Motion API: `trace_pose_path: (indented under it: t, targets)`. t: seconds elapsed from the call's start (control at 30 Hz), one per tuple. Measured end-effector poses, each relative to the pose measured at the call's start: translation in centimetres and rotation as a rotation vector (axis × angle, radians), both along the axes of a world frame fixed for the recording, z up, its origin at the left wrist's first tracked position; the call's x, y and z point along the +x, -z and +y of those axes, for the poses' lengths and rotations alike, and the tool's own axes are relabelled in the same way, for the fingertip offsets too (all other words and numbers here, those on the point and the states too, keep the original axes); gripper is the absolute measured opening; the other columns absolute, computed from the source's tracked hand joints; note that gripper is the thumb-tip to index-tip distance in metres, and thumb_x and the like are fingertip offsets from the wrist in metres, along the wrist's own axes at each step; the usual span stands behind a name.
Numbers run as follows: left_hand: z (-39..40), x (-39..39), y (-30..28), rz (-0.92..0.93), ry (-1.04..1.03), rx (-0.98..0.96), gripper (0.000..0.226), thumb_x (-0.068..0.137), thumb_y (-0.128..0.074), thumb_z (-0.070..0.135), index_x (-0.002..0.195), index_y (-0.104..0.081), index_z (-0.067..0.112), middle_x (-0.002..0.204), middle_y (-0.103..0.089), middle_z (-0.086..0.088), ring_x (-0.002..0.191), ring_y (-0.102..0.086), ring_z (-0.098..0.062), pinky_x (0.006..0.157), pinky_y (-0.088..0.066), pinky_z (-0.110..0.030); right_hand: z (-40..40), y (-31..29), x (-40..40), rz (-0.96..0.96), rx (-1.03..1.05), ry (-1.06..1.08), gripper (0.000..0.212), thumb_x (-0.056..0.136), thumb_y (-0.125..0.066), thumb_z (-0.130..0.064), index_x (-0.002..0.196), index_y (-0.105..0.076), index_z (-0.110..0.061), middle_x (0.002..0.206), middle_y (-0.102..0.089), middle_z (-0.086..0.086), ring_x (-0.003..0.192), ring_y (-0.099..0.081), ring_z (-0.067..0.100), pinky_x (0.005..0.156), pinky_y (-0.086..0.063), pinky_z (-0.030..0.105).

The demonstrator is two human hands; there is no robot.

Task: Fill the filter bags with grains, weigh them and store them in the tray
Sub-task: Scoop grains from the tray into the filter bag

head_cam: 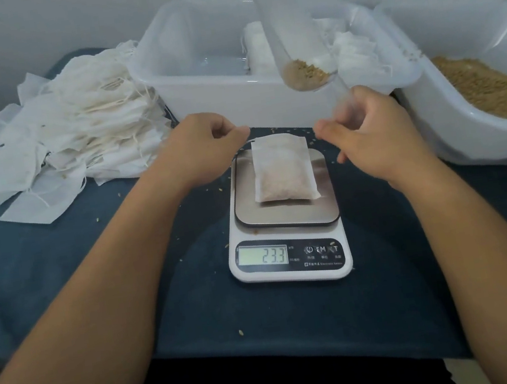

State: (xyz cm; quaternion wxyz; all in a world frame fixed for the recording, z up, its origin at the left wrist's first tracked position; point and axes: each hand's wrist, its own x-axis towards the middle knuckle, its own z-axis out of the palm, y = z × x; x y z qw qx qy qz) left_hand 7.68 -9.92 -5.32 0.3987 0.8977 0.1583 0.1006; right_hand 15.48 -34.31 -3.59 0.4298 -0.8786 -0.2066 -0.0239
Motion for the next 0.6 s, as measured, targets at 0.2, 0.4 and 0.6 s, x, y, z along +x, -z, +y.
trace_pose_path:
  t: [0.2, 0.4, 0.6]
  targets:
    - [-0.2, 0.0, -0.1, 0.008, 0.017, 0.017, 0.035, 0.096, -0.062, 0.051, 0.071, -0.065, 0.026, 0.051, -0.058, 0.024, 0.047, -0.053, 0.006, 0.054, -0.038, -0.024, 0.6, 0.2, -0.7, -0.045, -0.139, -0.025, 0.041, 0.087, -0.077, -0.049, 0.084, -0.055, -0.015, 0.078, -0.066, -0.009, 0.067, -0.065, 0.011, 0.063, -0.053, 0.028]
    - [-0.2, 0.0, -0.1, -0.018, 0.0, 0.004, 0.029, 0.096, -0.062, 0.05, 0.078, -0.066, 0.028, 0.055, -0.06, 0.027, 0.051, -0.055, 0.01, 0.055, -0.038, -0.024, 1.2, 0.4, -1.2, -0.079, -0.15, -0.023, 0.041, 0.088, -0.077, -0.047, 0.078, -0.05, -0.018, 0.07, -0.059, -0.013, 0.059, -0.052, -0.014, 0.052, -0.037, 0.006]
    - [-0.4, 0.0, -0.2, -0.036, -0.011, 0.036, 0.026, 0.095, -0.064, 0.051, 0.08, -0.065, 0.029, 0.069, -0.062, 0.015, 0.062, -0.055, 0.001, 0.058, -0.039, -0.024, 1.6, 0.1, -1.2, -0.017, -0.119, -0.043, 0.04, 0.087, -0.077, -0.049, 0.081, -0.051, -0.02, 0.083, -0.069, -0.003, 0.068, -0.063, 0.007, 0.061, -0.051, 0.027]
